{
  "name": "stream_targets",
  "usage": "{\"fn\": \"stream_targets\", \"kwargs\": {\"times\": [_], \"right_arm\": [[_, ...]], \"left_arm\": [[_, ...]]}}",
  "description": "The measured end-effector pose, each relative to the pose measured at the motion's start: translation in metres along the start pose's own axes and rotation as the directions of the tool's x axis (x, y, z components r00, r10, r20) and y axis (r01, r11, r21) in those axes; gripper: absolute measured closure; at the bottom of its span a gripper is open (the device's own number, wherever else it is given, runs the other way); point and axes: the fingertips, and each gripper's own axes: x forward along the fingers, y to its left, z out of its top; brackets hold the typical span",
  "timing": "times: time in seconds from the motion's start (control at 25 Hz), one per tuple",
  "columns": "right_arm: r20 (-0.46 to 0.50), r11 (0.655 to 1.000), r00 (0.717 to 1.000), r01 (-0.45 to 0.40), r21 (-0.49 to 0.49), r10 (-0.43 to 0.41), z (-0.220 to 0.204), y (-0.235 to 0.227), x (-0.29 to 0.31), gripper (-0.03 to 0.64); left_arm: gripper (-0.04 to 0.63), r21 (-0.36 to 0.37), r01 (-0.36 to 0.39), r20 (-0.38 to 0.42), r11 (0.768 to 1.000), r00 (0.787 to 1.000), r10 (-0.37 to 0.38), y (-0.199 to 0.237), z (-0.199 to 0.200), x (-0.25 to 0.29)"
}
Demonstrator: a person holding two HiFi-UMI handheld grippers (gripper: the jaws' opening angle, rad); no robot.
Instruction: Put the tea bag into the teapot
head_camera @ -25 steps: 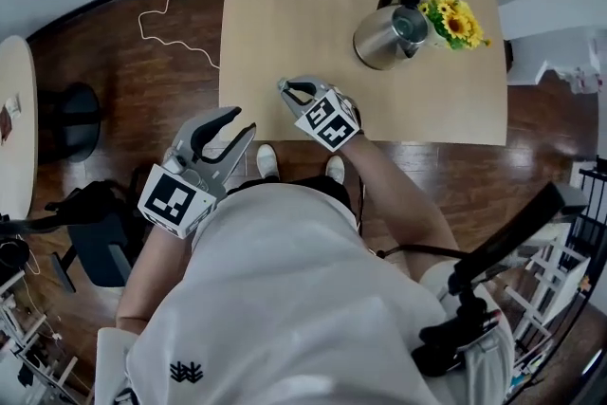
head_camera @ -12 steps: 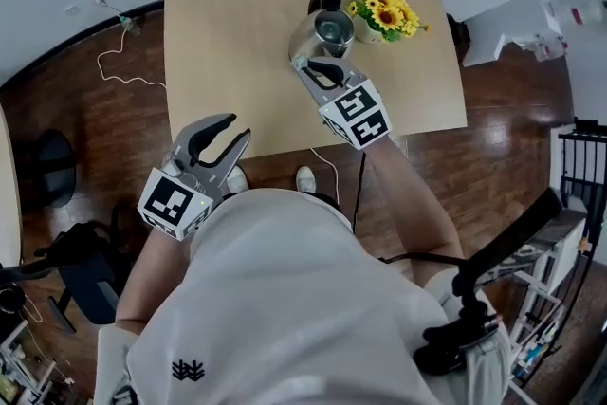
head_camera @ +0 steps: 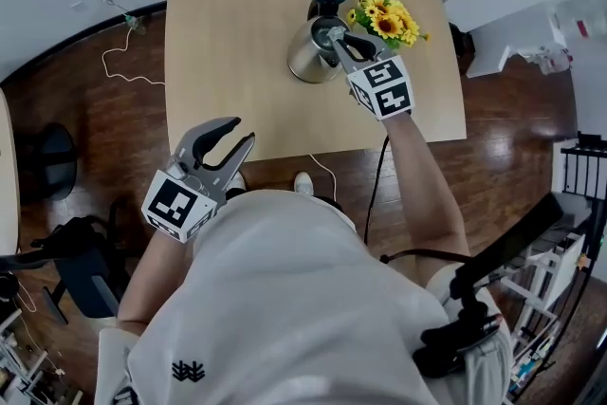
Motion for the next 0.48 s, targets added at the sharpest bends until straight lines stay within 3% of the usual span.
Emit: {"fn": "stream_targets", "kwargs": {"times": [0.48], "right_arm": [[-0.069, 0.999, 0.998, 0.01, -0.037, -0.013, -0.021, -0.008, 0.028, 0.555]], "left_arm": [[0.499, -0.015, -0.052, -0.02, 0.999, 0.998, 0.052, 0.008, -0.008, -0.021]]}}
